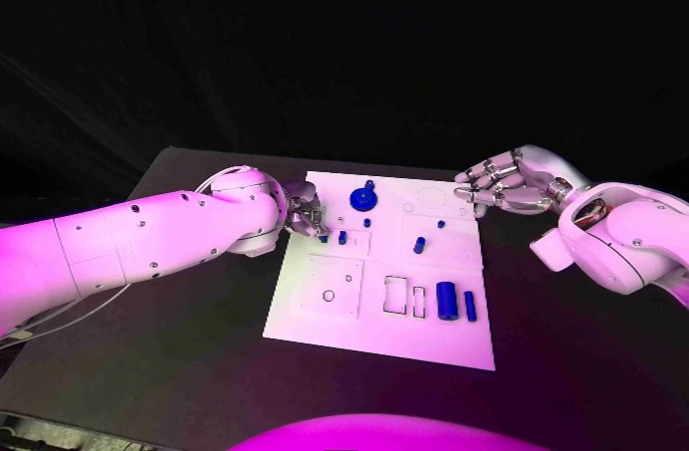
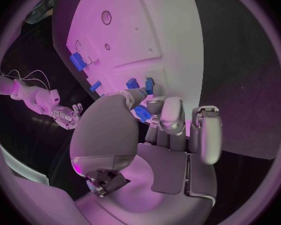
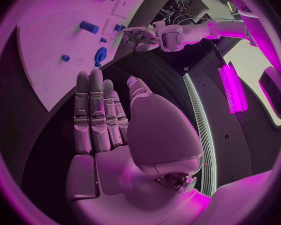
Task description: Assemble the parts on the task board
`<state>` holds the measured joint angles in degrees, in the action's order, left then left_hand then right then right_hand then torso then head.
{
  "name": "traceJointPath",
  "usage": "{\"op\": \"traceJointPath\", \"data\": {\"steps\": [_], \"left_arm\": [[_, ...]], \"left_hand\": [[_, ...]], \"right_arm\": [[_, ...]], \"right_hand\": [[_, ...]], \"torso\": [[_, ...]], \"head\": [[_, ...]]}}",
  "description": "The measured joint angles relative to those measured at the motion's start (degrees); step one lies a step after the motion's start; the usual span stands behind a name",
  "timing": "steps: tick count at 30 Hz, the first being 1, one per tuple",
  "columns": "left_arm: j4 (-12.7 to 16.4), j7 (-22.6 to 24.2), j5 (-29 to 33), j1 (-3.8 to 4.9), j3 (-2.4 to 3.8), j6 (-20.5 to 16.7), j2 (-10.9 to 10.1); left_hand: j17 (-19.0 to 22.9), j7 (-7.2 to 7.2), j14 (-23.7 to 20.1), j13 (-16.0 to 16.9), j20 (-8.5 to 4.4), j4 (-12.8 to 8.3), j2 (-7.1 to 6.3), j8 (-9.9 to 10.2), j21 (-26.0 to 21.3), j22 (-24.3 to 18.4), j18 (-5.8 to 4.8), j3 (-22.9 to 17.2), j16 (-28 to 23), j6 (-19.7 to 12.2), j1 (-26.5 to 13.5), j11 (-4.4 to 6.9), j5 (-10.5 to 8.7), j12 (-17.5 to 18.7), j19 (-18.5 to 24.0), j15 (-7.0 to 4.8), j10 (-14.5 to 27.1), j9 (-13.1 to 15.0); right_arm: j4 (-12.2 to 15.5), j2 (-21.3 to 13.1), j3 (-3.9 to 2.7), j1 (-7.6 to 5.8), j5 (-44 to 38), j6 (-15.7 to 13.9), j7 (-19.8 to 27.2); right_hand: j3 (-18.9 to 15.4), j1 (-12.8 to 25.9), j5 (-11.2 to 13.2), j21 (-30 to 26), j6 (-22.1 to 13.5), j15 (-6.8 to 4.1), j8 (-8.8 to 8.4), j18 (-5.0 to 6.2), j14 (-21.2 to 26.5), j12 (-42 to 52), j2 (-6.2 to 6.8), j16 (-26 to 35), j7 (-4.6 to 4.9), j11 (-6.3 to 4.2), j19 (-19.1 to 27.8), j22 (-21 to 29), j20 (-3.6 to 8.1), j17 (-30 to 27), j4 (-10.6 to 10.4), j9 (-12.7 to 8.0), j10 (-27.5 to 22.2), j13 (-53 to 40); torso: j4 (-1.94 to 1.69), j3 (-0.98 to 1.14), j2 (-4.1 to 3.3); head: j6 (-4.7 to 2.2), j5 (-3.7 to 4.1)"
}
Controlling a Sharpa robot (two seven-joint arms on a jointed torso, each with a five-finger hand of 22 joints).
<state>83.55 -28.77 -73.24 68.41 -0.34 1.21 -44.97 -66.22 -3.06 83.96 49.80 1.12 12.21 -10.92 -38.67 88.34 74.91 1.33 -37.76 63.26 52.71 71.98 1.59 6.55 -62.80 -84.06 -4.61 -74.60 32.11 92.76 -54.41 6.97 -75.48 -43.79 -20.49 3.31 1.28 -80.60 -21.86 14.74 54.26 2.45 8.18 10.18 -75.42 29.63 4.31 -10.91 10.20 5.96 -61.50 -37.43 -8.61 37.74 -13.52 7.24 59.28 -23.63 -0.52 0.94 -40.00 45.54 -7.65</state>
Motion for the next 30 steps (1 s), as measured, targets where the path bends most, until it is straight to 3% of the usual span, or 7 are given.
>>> {"op": "traceJointPath", "data": {"steps": [15, 22, 26, 30], "left_arm": [[-0.07, -0.14, 0.0, 0.06, 0.06, 0.77, 0.0], [-0.44, -0.23, 0.41, 0.02, 0.02, 0.67, 0.26], [-0.77, -0.32, 0.77, 0.03, 0.02, 0.66, 0.49], [-1.11, -0.49, 1.26, 0.03, 0.03, 0.66, 0.64]], "left_hand": [[-0.01, -0.01, 0.0, -0.25, 0.0, 0.03, -0.03, -0.24, -0.02, 0.0, 0.0, -0.28, 0.0, 0.01, -0.03, 0.17, -0.01, 0.05, 0.0, 0.0, -0.47, 0.07], [-0.02, -0.08, 0.14, -0.25, 0.0, 0.05, -0.77, -0.57, -0.02, 0.0, 0.0, -0.6, 0.0, 0.13, -0.78, 0.45, -0.03, 0.25, 0.0, -0.14, -0.85, 0.6], [-0.02, 0.68, 0.02, -0.51, -0.25, -0.56, -1.37, -0.8, -0.02, 0.0, 0.0, -1.19, 0.0, 0.46, -2.34, 0.84, -0.03, 0.64, 0.17, -0.44, -1.25, 1.18], [-0.01, 1.1, 0.03, -0.67, -0.42, -1.23, -1.09, -0.85, -0.02, 0.0, -0.01, -0.72, 0.0, 0.38, -3.05, 0.94, -0.03, 0.72, 0.0, -0.85, -1.36, 1.36]], "right_arm": [[0.02, -0.06, 0.0, 0.0, 0.0, 0.01, 0.03], [0.05, -0.06, 0.0, 0.0, 0.0, 0.01, 0.05], [0.07, -0.06, 0.0, 0.0, 0.0, 0.01, 0.05], [0.09, -0.11, 0.0, 0.0, 0.0, 0.01, 0.05]], "right_hand": [[0.0, 0.0, 0.0, 0.0, 0.0, 0.0, 0.0, 0.0, 0.0, 0.0, 0.0, 0.0, 0.0, 0.0, 0.0, 0.0, 0.0, 0.0, 0.0, 0.0, 0.0, 0.0], [0.0, 0.0, 0.0, 0.0, 0.0, 0.0, 0.0, 0.0, 0.0, 0.0, 0.0, 0.0, 0.0, 0.0, 0.0, 0.0, 0.0, 0.0, 0.0, 0.0, 0.0, 0.0], [0.0, 0.0, 0.0, 0.0, 0.0, 0.0, 0.0, 0.0, 0.0, 0.0, 0.0, 0.0, 0.0, 0.0, 0.0, 0.0, 0.0, 0.0, 0.0, 0.0, 0.0, -0.01], [0.0, 0.0, 0.0, 0.0, 0.0, 0.0, 0.0, 0.0, 0.0, 0.0, 0.0, 0.0, 0.0, 0.0, 0.0, 0.0, 0.0, 0.0, 0.0, 0.0, 0.0, -0.01]], "torso": [[-0.03, -0.02, -0.01], [-0.03, -0.02, -0.03], [-0.02, -0.02, -0.04], [0.01, -0.02, -0.04]], "head": [[0.21, 0.07], [0.26, 0.07], [0.31, 0.09], [0.35, 0.13]]}}
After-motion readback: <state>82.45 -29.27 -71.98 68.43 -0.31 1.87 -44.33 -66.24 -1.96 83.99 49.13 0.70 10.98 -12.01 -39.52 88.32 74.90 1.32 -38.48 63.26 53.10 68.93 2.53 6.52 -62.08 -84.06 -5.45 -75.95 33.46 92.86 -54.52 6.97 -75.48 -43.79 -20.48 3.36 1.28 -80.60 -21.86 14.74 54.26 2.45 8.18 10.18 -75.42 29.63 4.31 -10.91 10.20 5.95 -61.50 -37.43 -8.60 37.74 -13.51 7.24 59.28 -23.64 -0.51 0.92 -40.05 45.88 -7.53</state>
